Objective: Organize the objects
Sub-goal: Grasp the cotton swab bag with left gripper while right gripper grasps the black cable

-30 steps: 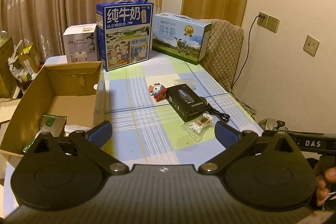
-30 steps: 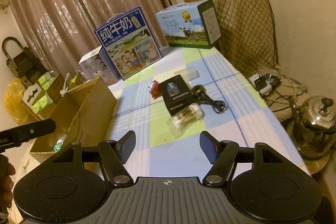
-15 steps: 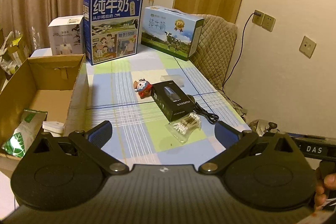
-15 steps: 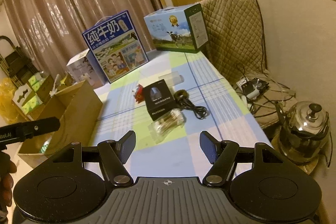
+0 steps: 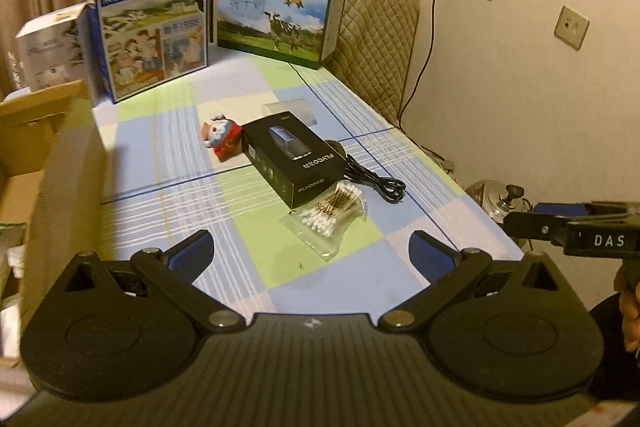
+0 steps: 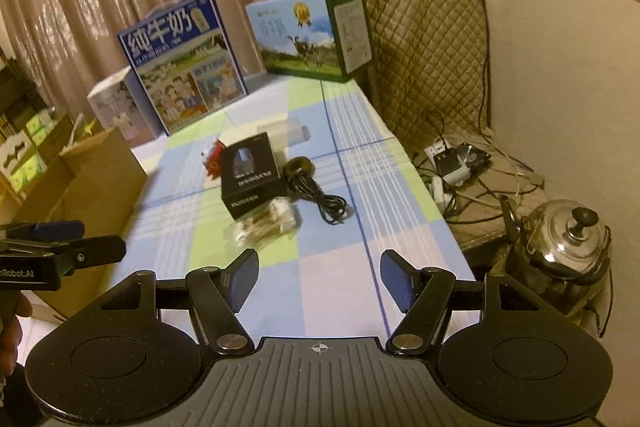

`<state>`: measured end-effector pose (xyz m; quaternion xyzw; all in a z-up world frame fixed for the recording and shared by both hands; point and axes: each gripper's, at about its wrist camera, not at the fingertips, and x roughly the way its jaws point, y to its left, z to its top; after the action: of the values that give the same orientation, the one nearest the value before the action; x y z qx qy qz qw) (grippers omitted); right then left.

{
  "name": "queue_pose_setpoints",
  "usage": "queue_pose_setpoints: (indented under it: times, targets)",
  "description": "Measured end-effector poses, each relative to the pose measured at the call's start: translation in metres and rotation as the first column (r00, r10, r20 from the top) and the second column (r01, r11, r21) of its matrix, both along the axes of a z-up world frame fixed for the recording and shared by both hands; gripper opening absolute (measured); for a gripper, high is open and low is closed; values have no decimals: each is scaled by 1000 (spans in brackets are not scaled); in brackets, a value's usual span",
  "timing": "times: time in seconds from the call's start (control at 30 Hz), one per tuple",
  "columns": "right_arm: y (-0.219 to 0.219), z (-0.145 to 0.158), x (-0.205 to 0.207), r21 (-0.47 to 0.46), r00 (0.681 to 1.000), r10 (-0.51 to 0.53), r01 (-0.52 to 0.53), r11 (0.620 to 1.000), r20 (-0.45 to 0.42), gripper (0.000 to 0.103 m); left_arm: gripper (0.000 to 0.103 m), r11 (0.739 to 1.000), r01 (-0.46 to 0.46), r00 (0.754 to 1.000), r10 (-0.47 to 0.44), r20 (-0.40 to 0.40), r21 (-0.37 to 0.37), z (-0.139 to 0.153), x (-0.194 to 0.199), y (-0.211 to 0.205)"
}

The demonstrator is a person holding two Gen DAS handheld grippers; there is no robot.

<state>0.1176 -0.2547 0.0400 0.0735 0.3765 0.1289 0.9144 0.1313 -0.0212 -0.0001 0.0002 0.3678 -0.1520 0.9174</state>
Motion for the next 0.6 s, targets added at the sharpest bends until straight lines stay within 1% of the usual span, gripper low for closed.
queue_pose_setpoints:
  times: [0.13,0.23,0.43,0.57,0.6]
  targets:
    - [3,-17,27,-8,1000,19,-19,1000,-19,65,102,1000,28,999,-28,-21,2,-18,20,-3]
    - [5,-29,46,-18,999,34,-34,999,-25,65,102,999,47,998,-46,-35,17,-34,34,-4]
    - [10,-55,83,-88,995,100,-101,991,-22,64,102,996,84,995,-82,-52,42,-64,64,-10]
    - [9,-71,109,-46,994,96,-98,994,-47,64,101,988,145,988,-142,-54,52,-80,82,-19]
    - [9,-73,116,-40,994,100,-102,994,-54,60,101,984,168,985,-165,-46,58,-83,85,-23]
